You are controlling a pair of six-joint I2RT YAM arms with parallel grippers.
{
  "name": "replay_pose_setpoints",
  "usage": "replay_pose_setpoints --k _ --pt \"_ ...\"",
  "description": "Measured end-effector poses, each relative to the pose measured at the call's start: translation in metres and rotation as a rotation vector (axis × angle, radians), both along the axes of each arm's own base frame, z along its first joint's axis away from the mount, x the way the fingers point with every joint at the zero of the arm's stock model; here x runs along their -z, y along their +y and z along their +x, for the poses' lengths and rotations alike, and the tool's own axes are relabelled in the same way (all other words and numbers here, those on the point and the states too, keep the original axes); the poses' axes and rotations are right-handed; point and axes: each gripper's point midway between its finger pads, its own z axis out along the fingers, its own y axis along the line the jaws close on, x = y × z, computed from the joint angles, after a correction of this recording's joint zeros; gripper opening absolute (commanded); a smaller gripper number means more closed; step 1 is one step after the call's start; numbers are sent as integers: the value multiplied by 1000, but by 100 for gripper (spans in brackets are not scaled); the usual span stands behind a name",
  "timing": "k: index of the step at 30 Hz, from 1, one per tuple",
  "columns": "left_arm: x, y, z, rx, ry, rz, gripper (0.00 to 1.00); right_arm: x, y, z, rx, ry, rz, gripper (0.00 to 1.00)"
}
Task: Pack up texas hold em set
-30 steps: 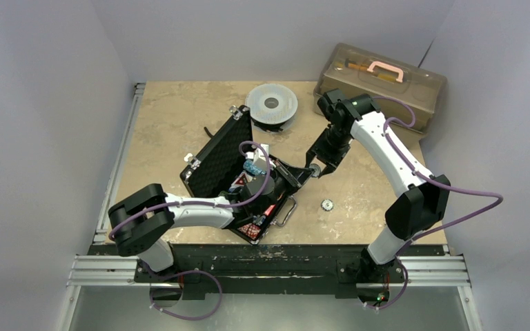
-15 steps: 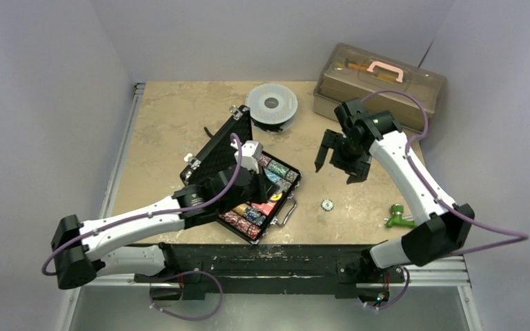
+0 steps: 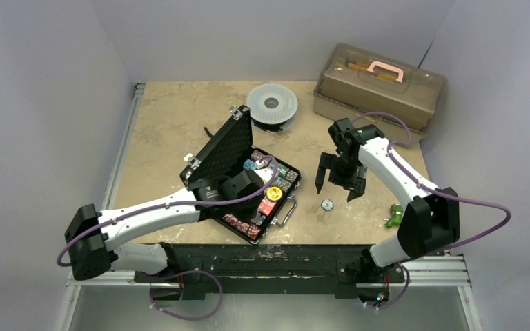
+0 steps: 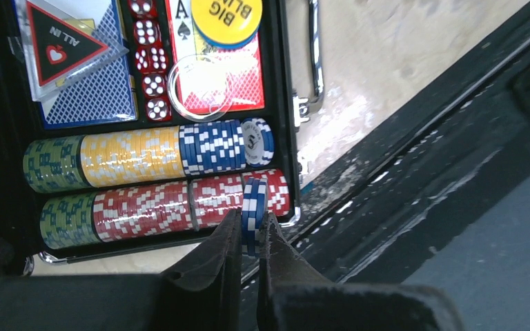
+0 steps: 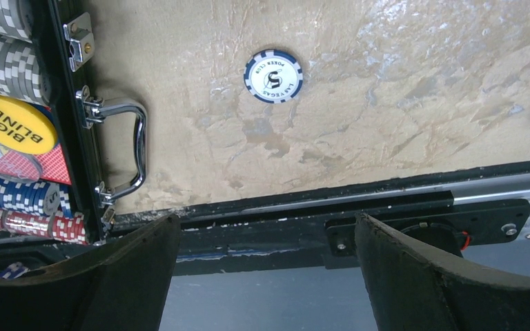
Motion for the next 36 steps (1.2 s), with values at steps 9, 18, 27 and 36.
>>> replay_pose_setpoints --k 9,18,27,36 --pt "14 -14 8 57 31 52 0 3 4 8 -21 3 9 91" --pt "37 -18 12 85 73 105 0 2 6 7 -22 6 22 91" --pt "47 -18 15 94 83 138 0 2 7 8 -21 5 23 91" --pt "57 -21 22 80 90 181 0 5 10 10 -22 -2 39 92"
